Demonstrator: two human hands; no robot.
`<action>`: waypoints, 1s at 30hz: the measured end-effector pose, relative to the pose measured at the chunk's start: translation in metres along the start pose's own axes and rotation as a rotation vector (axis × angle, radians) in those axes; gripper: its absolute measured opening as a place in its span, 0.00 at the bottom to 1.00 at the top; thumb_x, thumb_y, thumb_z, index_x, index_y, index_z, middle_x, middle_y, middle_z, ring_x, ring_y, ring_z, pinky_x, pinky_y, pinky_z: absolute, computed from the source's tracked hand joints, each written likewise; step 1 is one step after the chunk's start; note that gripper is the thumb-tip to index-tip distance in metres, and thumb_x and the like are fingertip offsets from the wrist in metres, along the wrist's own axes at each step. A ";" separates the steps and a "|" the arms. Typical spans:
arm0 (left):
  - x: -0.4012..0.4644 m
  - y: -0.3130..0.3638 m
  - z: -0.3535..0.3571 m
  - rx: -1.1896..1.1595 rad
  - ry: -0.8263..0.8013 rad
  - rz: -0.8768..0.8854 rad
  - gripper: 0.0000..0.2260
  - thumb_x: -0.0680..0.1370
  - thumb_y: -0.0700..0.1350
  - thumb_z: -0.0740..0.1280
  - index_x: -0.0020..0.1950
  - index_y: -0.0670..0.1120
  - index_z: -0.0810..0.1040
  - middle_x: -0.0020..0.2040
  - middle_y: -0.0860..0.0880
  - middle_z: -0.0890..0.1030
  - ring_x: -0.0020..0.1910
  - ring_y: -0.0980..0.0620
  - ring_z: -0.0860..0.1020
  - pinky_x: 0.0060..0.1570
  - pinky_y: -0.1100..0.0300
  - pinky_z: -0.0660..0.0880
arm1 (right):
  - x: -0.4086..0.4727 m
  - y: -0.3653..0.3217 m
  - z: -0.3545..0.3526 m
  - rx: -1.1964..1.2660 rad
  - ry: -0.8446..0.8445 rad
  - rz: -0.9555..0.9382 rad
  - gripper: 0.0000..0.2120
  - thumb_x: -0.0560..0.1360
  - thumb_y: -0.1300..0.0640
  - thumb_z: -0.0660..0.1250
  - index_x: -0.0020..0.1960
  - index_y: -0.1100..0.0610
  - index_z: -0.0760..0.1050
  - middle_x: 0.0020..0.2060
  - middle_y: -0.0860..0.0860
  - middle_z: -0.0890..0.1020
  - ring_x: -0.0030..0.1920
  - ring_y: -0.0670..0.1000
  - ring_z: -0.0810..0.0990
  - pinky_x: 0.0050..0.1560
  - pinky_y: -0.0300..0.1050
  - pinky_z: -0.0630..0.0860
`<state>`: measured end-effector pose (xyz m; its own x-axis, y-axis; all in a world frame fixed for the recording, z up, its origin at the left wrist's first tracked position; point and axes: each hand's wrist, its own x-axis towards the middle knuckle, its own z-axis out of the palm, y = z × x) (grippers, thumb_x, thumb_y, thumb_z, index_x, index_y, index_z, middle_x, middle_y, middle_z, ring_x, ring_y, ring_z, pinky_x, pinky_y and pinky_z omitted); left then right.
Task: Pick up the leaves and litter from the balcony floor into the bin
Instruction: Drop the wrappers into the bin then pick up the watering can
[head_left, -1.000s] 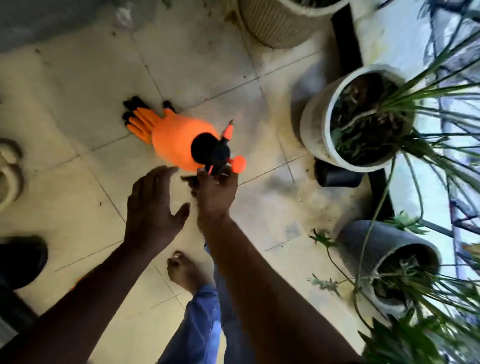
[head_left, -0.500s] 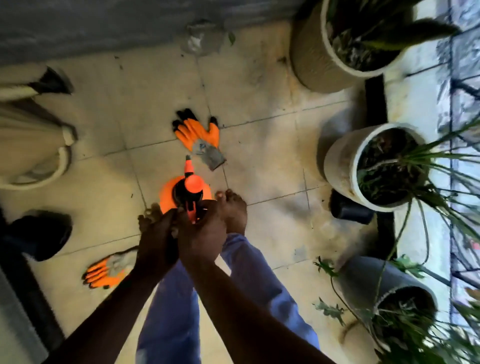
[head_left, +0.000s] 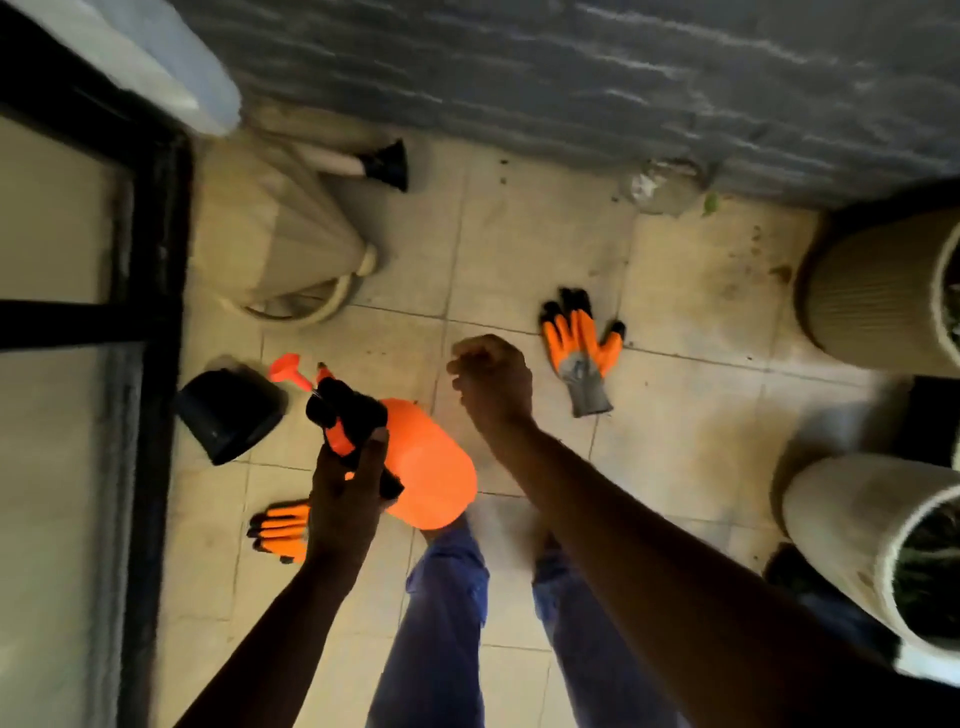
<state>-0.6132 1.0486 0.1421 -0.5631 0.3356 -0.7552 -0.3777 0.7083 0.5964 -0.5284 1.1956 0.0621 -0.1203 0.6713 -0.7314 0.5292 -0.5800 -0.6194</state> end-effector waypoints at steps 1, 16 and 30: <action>0.007 -0.004 -0.017 0.008 0.041 0.013 0.12 0.81 0.48 0.69 0.53 0.68 0.79 0.40 0.57 0.84 0.40 0.58 0.83 0.51 0.36 0.80 | 0.013 -0.001 0.020 -0.025 -0.034 0.013 0.12 0.63 0.47 0.61 0.40 0.34 0.79 0.41 0.49 0.87 0.47 0.58 0.85 0.50 0.62 0.82; 0.044 -0.083 -0.074 -0.170 0.273 -0.099 0.10 0.78 0.54 0.71 0.56 0.53 0.80 0.34 0.50 0.81 0.34 0.51 0.82 0.40 0.43 0.83 | 0.151 -0.005 0.235 0.136 -0.367 0.449 0.17 0.79 0.48 0.70 0.56 0.62 0.77 0.42 0.60 0.83 0.35 0.55 0.82 0.29 0.47 0.81; 0.031 -0.106 -0.069 -0.206 0.322 -0.110 0.16 0.80 0.53 0.69 0.63 0.45 0.77 0.36 0.51 0.80 0.38 0.52 0.81 0.43 0.44 0.84 | 0.139 -0.003 0.198 0.317 -0.540 0.441 0.08 0.82 0.65 0.62 0.48 0.56 0.76 0.48 0.52 0.84 0.50 0.54 0.82 0.58 0.60 0.77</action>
<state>-0.6416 0.9410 0.0741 -0.7003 0.0298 -0.7132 -0.5697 0.5786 0.5837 -0.7136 1.1994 -0.0947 -0.3907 0.0760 -0.9174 0.3664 -0.9014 -0.2307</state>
